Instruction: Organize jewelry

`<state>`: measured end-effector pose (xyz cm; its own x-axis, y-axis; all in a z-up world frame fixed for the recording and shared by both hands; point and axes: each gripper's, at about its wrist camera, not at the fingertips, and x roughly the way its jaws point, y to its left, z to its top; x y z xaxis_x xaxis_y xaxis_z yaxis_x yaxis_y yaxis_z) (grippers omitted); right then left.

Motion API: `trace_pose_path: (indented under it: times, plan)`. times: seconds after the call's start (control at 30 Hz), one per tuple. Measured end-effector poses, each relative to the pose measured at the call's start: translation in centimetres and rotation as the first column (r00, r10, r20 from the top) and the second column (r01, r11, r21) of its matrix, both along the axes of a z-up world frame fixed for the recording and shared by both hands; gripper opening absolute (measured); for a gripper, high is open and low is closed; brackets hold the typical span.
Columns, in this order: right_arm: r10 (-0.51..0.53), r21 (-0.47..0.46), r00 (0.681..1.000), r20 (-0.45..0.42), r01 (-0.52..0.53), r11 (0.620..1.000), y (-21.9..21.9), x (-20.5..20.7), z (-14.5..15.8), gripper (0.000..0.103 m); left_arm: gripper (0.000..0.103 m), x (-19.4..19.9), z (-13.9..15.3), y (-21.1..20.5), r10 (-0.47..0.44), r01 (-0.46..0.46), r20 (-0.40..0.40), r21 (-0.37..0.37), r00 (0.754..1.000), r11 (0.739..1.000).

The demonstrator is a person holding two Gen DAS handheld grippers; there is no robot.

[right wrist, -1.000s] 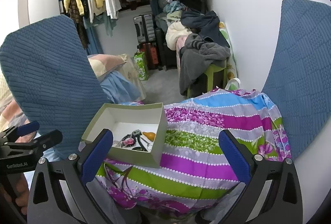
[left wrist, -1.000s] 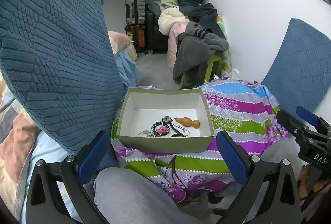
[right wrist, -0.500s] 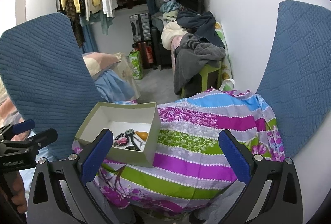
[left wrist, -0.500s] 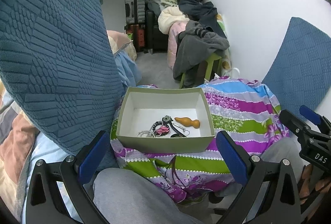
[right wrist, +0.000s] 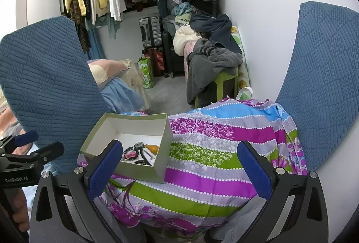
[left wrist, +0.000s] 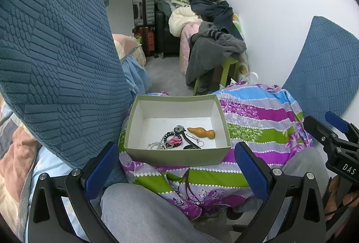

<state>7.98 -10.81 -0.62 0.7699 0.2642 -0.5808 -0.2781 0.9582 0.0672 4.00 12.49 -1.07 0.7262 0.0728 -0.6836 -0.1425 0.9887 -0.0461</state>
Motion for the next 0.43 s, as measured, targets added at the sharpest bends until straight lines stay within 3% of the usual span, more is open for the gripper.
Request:
trace_pose_path:
  times: [0.43]
  plan:
    - [0.007, -0.001, 1.000, -0.006, -0.007, 1.000, 0.46, -0.13, 0.09, 0.103, 0.102, 0.21, -0.21, 0.41, -0.005, 0.005, -0.003, -0.002, 1.000, 1.000]
